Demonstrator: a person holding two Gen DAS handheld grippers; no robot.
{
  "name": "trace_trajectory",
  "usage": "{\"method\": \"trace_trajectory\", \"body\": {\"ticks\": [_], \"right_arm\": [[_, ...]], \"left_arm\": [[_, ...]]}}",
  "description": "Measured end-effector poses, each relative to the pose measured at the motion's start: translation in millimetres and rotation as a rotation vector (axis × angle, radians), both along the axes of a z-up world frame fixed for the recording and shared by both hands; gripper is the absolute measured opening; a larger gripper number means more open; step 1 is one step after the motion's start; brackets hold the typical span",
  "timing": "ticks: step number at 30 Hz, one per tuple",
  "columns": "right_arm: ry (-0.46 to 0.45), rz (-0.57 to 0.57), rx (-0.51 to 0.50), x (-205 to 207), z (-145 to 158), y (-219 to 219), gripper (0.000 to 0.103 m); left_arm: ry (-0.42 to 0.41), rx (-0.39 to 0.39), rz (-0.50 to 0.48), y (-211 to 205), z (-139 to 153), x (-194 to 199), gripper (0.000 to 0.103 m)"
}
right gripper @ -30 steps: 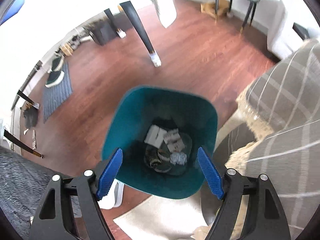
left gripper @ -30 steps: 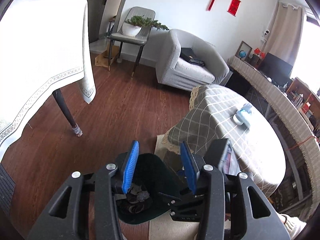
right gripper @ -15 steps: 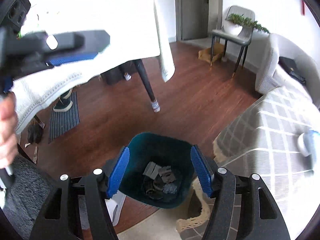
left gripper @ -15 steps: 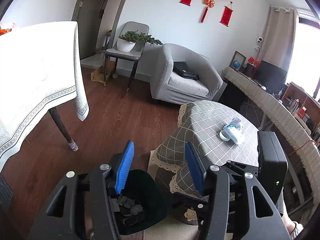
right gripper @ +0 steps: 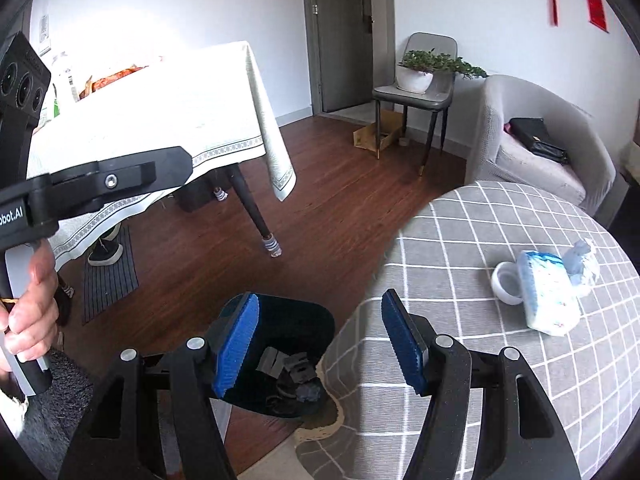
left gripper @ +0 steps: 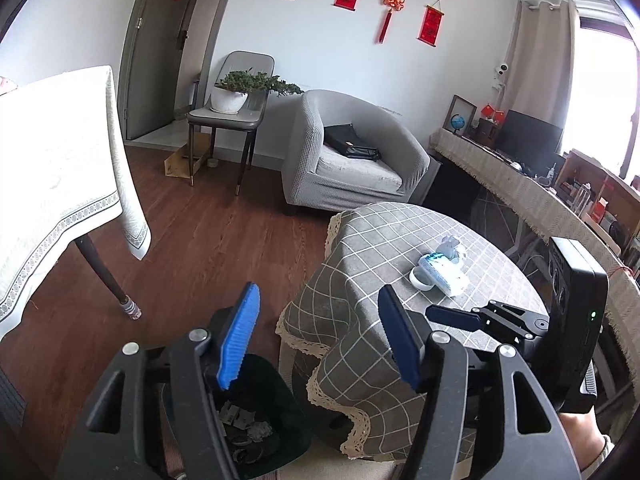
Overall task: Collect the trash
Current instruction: 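Move both tools back over the table toward the remaining trash, then grasp the white printed diaper pack with the right gripper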
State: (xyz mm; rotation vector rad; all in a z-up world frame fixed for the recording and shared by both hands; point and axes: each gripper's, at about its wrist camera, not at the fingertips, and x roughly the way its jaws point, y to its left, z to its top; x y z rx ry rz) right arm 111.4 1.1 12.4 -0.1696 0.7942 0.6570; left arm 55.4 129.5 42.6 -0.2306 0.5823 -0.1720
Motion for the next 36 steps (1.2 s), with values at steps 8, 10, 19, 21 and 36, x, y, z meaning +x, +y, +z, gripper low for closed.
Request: {"method": "trace_trajectory", "body": {"ticks": [8, 10, 19, 21, 36], "right_arm": [[-0.02, -0.128, 0.011, 21, 4, -59, 0.065], [-0.019, -0.152, 0.016, 27, 4, -73, 0.065], [-0.022, -0.246, 0.005, 44, -4, -113, 0.079], [-0.015, -0.26, 0.003, 46, -6, -119, 0.08], [0.133, -0.332, 0.047, 91, -34, -128, 0.082]], "left_arm": [[0.01, 0.011, -0.049, -32, -6, 18, 0.067], [0.006, 0.009, -0.058, -39, -6, 23, 0.068], [0.012, 0.022, -0.095, -70, -10, 41, 0.073], [0.018, 0.028, -0.104, -74, -12, 45, 0.074], [0.059, 0.073, -0.131, -102, -28, 81, 0.084]]}}
